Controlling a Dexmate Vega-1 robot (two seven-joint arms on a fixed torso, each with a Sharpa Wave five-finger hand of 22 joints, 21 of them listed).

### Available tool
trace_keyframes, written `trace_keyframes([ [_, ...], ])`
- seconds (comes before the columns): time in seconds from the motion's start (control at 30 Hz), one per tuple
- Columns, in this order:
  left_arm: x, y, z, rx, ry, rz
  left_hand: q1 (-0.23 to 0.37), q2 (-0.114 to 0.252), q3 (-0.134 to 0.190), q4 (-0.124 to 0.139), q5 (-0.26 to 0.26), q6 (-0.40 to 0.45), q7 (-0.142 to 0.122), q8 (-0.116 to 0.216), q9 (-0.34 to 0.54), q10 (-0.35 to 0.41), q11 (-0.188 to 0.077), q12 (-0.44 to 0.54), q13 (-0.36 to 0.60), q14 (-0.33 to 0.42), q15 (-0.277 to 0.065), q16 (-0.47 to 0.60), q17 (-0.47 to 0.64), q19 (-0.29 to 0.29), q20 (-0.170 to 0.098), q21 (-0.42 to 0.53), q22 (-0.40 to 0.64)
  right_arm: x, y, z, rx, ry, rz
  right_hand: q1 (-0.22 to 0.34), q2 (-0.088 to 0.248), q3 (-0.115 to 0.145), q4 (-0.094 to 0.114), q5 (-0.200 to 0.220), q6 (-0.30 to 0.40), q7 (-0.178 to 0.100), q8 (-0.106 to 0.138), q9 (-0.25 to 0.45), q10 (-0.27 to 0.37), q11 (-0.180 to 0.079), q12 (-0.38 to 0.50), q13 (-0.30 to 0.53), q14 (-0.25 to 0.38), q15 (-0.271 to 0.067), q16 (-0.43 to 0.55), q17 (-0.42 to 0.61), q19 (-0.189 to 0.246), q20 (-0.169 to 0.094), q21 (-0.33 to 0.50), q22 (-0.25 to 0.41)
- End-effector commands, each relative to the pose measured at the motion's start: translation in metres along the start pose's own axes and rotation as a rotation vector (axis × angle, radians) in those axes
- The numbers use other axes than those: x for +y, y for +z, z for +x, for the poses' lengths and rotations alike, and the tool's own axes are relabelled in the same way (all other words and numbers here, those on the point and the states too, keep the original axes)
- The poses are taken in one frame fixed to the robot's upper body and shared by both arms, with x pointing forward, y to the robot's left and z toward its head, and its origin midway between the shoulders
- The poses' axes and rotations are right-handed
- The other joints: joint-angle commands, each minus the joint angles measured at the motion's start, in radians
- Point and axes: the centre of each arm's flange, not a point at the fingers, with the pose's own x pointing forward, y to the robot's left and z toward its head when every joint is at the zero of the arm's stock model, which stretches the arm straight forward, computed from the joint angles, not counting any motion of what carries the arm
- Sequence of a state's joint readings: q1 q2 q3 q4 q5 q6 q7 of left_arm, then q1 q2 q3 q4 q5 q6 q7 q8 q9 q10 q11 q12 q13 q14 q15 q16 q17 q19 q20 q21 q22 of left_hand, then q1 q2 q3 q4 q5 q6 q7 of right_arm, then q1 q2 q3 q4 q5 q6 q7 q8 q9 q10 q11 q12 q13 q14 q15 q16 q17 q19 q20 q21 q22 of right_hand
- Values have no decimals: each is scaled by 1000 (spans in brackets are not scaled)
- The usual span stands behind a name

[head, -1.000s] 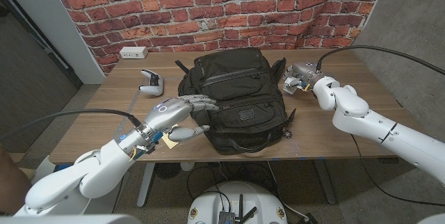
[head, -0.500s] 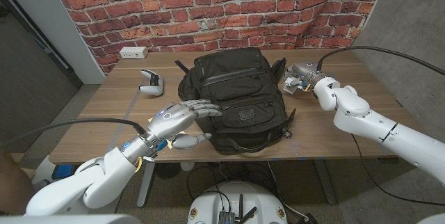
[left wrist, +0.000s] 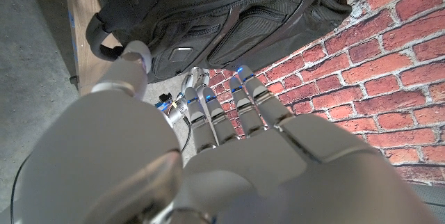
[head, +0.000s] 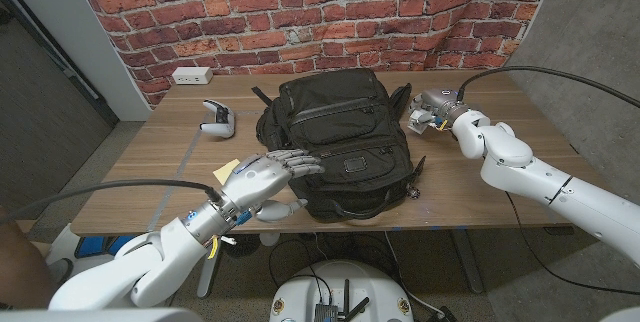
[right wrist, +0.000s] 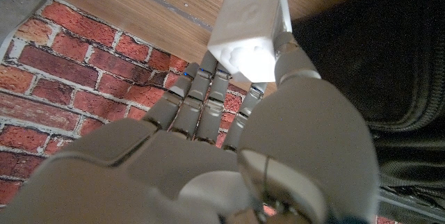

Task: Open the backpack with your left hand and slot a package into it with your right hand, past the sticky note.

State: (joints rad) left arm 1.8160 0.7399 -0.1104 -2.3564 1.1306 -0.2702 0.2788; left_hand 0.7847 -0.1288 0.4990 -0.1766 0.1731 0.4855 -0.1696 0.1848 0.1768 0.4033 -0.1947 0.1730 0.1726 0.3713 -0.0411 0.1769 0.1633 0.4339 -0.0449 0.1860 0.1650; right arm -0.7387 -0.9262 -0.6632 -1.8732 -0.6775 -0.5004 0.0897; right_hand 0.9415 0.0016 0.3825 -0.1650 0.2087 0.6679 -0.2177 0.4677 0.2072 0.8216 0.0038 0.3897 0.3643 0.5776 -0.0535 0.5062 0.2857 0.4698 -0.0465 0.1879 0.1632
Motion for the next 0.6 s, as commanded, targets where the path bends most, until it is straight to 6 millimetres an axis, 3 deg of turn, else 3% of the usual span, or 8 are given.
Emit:
trace_keyframes([
  [0.03, -3, 11, 3, -13, 2, 77, 18, 0, -4, -1, 6, -11, 1, -1, 3, -7, 1, 3, 0, -6, -174, -4, 2, -8, -169, -3, 4, 2, 0, 0, -3, -2, 5, 47, 53, 1, 5, 5, 11, 0, 1, 1, 213, -209, 4, 5, 11, -168, -3, 3, 8, -90, -1, 2],
  [0.6, -9, 21, 6, -26, -8, 199, 66, -5, -26, -1, 6, -69, 14, -3, 3, -31, 14, 3, 1, -20, -173, -6, 2, -33, -169, -7, 3, 3, 0, -2, 1, -13, 13, 47, 56, -1, 5, 6, 12, 0, -5, -1, 214, -209, -1, 6, 15, -167, -5, 4, 8, -90, -1, 2],
])
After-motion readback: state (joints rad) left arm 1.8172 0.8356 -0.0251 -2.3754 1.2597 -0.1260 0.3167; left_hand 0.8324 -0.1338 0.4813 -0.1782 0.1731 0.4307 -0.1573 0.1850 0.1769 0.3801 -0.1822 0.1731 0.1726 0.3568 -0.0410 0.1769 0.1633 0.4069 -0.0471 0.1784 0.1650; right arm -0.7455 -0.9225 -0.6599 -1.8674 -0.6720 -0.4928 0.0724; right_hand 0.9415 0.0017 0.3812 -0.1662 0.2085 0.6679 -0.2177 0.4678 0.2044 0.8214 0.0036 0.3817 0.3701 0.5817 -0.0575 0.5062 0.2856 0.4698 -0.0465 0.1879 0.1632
